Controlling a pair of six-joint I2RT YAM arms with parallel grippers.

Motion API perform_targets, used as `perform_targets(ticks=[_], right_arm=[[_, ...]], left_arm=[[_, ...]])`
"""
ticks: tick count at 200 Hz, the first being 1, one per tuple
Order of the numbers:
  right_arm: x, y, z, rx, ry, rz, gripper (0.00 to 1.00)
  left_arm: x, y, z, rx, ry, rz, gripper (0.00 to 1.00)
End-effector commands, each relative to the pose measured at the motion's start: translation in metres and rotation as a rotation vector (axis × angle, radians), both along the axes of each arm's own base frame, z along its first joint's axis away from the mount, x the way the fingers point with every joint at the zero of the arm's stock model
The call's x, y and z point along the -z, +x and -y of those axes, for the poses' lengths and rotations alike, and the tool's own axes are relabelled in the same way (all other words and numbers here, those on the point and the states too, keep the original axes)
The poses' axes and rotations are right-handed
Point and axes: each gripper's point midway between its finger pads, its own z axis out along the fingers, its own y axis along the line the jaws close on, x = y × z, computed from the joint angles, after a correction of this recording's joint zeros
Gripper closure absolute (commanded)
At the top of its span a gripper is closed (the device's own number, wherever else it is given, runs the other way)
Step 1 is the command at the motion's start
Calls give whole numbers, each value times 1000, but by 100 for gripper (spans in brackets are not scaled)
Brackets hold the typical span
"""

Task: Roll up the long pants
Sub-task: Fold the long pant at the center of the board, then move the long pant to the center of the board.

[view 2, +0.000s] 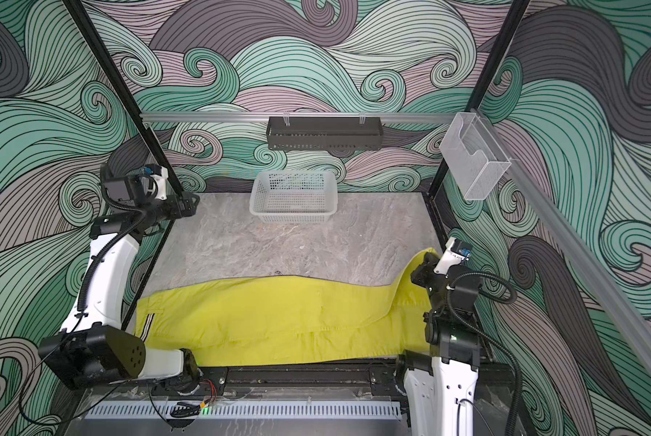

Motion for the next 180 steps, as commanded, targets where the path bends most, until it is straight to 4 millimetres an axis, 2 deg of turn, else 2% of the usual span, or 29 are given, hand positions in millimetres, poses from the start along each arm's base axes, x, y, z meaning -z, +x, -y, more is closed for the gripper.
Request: perform_targets(ticks=[1,15,30,39,56,70,82,102,121,135,162,180], right_arm=[[25,-24,-36,-159,79,-131,100],[38,-41,-40,-148,85,-184,100],[44,-58,-35,-105,80,-191,100],[35,-64,-35,-100,69,-142,100],[19,-71,-24,-15,77,-65,100],[7,-66,-22,-7,73,-8,100],[3,-58,-18,5,66,-14,100],[-4,-43,-17,-9,37,-66,100],[-6,-33,-13,-6,15,-104,100],[-5,-28,-6,25,-14,-123,100],[-1,-26,7,71,-83,-143,100],[4,-24,12,90,-107,-157,100]], left_arm=[[53,-81,65,167,-171,-173,1],[74,-105,82,226,-147,-121,1],[101,-127,87,268,-99,-195,2],[109,-130,90,275,-117,-228,1],[116,-123,110,367,-161,-237,2],[133,-107,121,400,-168,-306,1],[145,-107,143,513,-163,-404,1],[171,-132,177,689,-110,-578,2],[188,-163,202,845,-21,-625,1],[192,-180,218,940,24,-613,1],[198,-199,243,1038,49,-621,1],[224,-211,251,1095,97,-720,4]])
